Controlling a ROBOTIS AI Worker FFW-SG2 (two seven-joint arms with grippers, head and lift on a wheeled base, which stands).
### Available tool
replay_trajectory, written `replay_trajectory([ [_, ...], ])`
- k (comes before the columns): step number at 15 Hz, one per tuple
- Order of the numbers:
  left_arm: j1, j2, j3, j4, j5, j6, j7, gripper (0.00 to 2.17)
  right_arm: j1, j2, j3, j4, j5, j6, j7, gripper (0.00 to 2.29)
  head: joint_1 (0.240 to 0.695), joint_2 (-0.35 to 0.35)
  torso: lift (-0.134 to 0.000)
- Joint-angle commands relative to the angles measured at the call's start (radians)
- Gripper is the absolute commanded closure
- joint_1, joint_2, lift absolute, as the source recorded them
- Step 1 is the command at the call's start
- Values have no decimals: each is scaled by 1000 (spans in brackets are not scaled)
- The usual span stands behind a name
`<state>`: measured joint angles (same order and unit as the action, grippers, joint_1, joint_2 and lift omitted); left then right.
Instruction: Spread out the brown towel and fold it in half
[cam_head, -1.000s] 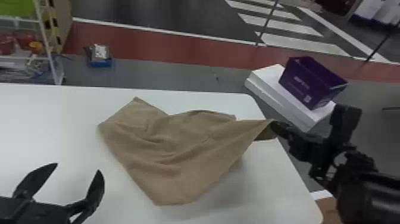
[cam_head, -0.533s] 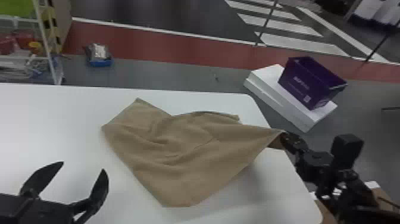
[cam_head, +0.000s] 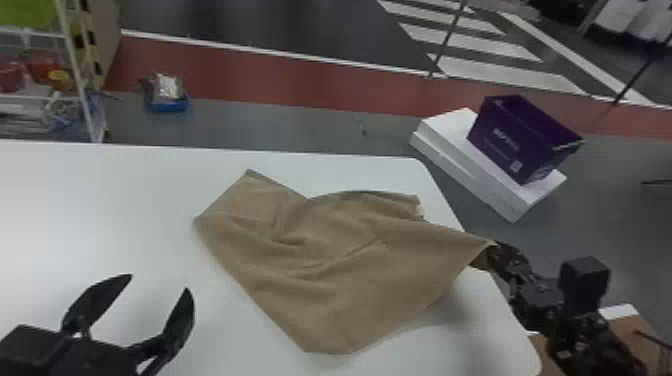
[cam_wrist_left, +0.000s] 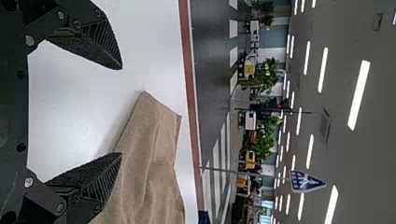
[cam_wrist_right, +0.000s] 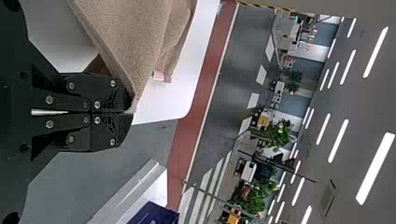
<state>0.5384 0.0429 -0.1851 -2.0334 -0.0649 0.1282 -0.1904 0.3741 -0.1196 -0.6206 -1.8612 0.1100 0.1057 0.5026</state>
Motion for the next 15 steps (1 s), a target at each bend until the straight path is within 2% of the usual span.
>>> replay_trajectory([
  [1, -34, -1, -7, 19, 1, 3, 2, 367, 40, 9, 25, -6, 8, -140, -2, 1825, 695, -350, -123],
  [4, -77, -9, -13, 21, -21, 43, 23, 417, 65, 9, 94, -47, 10, -211, -13, 1825, 695, -350, -123],
  [6, -137, -5, -57, 53, -39, 67, 62, 883, 126, 11, 131, -104, 13, -303, -12, 1825, 695, -350, -123],
  [9, -184, -11, -91, 91, -46, 110, 63, 883, 238, 11, 196, -197, 37, -422, -6, 1825, 695, -350, -123],
  [15, -227, -11, -160, 174, -47, 110, 46, 883, 269, 3, 282, -191, 97, -444, 7, 1825, 695, -349, -123],
])
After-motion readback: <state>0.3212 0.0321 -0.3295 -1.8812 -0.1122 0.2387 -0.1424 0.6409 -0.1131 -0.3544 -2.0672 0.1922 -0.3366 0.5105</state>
